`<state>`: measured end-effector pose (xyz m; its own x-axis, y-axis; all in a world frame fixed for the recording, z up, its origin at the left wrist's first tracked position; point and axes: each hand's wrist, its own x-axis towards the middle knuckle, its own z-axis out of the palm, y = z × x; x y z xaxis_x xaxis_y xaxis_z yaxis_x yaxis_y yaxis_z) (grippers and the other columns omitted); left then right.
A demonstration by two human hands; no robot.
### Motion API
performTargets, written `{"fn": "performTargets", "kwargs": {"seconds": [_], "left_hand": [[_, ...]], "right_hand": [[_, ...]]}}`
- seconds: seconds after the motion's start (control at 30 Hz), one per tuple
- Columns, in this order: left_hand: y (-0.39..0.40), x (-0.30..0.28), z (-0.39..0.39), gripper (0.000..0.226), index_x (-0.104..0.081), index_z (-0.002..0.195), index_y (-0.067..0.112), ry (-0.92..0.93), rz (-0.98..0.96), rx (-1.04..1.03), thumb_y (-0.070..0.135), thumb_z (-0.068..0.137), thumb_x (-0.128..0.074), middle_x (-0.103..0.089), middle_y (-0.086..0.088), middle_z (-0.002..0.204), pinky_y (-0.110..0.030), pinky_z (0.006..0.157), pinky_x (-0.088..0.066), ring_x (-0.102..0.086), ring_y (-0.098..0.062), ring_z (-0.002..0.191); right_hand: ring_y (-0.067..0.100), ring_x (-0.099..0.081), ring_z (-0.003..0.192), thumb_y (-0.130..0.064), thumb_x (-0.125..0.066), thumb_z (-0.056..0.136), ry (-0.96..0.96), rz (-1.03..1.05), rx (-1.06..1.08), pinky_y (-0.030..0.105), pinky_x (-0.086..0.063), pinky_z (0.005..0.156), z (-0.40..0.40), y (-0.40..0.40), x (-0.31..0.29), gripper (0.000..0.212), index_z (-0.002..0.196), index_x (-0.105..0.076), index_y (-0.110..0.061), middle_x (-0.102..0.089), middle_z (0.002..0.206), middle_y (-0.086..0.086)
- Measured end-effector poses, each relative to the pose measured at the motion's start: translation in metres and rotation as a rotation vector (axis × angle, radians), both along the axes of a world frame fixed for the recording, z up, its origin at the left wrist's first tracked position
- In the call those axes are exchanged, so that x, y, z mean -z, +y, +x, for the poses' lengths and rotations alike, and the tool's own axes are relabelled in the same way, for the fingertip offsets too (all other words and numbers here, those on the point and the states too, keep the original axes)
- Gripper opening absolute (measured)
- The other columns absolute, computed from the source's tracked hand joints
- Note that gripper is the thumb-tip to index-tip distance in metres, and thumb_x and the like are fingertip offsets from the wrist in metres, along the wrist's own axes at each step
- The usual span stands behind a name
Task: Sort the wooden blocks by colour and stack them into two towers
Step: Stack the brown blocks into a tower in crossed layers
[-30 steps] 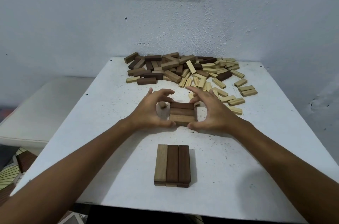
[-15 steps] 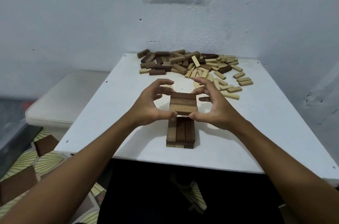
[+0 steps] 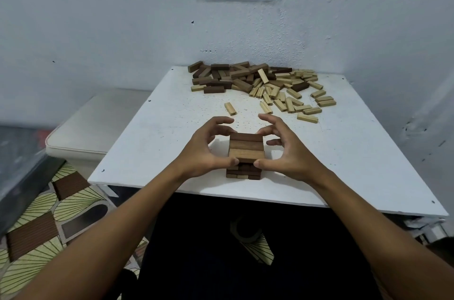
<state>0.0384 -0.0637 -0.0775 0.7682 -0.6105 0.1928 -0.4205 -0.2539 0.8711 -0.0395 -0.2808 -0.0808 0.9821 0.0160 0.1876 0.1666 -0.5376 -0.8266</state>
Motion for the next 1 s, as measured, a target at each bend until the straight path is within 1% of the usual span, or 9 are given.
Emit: {"fn": "performTargets", "kwargs": {"seconds": [0.23,0.57,0.63,0.7,0.77,0.83,0.9,0.93,1.0], "left_hand": [[0.003,0.005,-0.003,0.081,-0.050,0.127,0.029,-0.002,0.001,0.003,0.039,0.053,-0.080,-0.066,0.006,0.114,-0.024,0.106,-0.035,-0.056,-0.003,0.116],[0.003,0.008,-0.001,0.077,-0.052,0.126,0.032,-0.020,0.007,0.007,0.038,0.056,-0.081,-0.065,0.010,0.114,-0.017,0.100,-0.035,-0.056,-0.003,0.116],[0.003,0.009,-0.001,0.075,-0.051,0.126,0.035,-0.021,0.011,0.005,0.038,0.057,-0.082,-0.064,0.011,0.116,-0.017,0.100,-0.035,-0.055,-0.002,0.117],[0.002,0.010,-0.003,0.077,-0.049,0.130,0.035,-0.006,0.002,-0.004,0.047,0.060,-0.078,-0.062,0.011,0.124,-0.020,0.105,-0.034,-0.053,-0.002,0.122],[0.000,0.009,-0.008,0.076,-0.044,0.139,0.031,0.079,-0.036,-0.021,0.056,0.071,-0.065,-0.055,0.012,0.135,-0.015,0.106,-0.032,-0.047,0.000,0.129],[-0.005,0.007,-0.012,0.071,-0.038,0.145,0.029,0.163,-0.068,-0.065,0.061,0.082,-0.046,-0.047,0.014,0.144,-0.013,0.108,-0.028,-0.039,0.000,0.135],[-0.014,0.006,-0.017,0.078,-0.035,0.148,0.030,0.247,-0.095,-0.129,0.072,0.082,-0.032,-0.039,0.013,0.151,-0.024,0.116,-0.021,-0.033,-0.002,0.140],[-0.018,0.006,-0.020,0.082,-0.033,0.149,0.029,0.296,-0.119,-0.156,0.077,0.083,-0.029,-0.036,0.012,0.153,-0.028,0.118,-0.018,-0.030,-0.004,0.141],[-0.027,0.008,-0.025,0.085,-0.030,0.151,0.025,0.380,-0.185,-0.206,0.078,0.085,-0.023,-0.033,0.010,0.155,-0.030,0.120,-0.015,-0.025,-0.006,0.144]], "right_hand": [[0.001,-0.046,0.121,-0.034,-0.079,0.063,0.033,-0.017,-0.011,0.023,-0.041,0.098,0.000,0.003,0.001,0.092,0.141,-0.030,-0.041,-0.052,0.118,-0.018],[0.002,-0.047,0.120,-0.035,-0.078,0.063,0.051,-0.021,0.000,0.023,-0.042,0.098,-0.001,0.005,-0.001,0.092,0.141,-0.030,-0.040,-0.051,0.118,-0.018],[0.000,-0.046,0.120,-0.037,-0.078,0.064,0.056,-0.028,-0.004,0.023,-0.041,0.098,-0.002,0.005,-0.001,0.092,0.143,-0.030,-0.039,-0.051,0.120,-0.018],[-0.002,-0.044,0.123,-0.044,-0.077,0.065,0.070,-0.015,-0.006,0.019,-0.038,0.100,-0.003,0.006,-0.001,0.094,0.146,-0.030,-0.036,-0.051,0.126,-0.015],[-0.003,-0.041,0.129,-0.058,-0.068,0.070,0.096,0.095,0.025,0.019,-0.033,0.104,-0.004,0.010,-0.001,0.091,0.149,-0.028,-0.033,-0.047,0.137,-0.014],[0.002,-0.035,0.135,-0.067,-0.049,0.081,0.127,0.287,0.141,0.028,-0.028,0.110,-0.003,0.021,-0.003,0.083,0.151,-0.026,-0.029,-0.039,0.148,-0.013],[0.011,-0.031,0.141,-0.067,-0.033,0.092,0.144,0.524,0.259,0.036,-0.022,0.119,-0.001,0.035,-0.002,0.077,0.152,-0.025,-0.021,-0.033,0.156,-0.003],[0.014,-0.029,0.143,-0.069,-0.025,0.088,0.156,0.615,0.288,0.037,-0.019,0.120,-0.002,0.042,-0.001,0.083,0.153,-0.024,-0.018,-0.032,0.157,0.001],[0.014,-0.026,0.145,-0.076,-0.021,0.072,0.179,0.710,0.313,0.036,-0.018,0.121,-0.003,0.053,0.001,0.101,0.154,-0.020,-0.018,-0.028,0.159,0.002]]}}
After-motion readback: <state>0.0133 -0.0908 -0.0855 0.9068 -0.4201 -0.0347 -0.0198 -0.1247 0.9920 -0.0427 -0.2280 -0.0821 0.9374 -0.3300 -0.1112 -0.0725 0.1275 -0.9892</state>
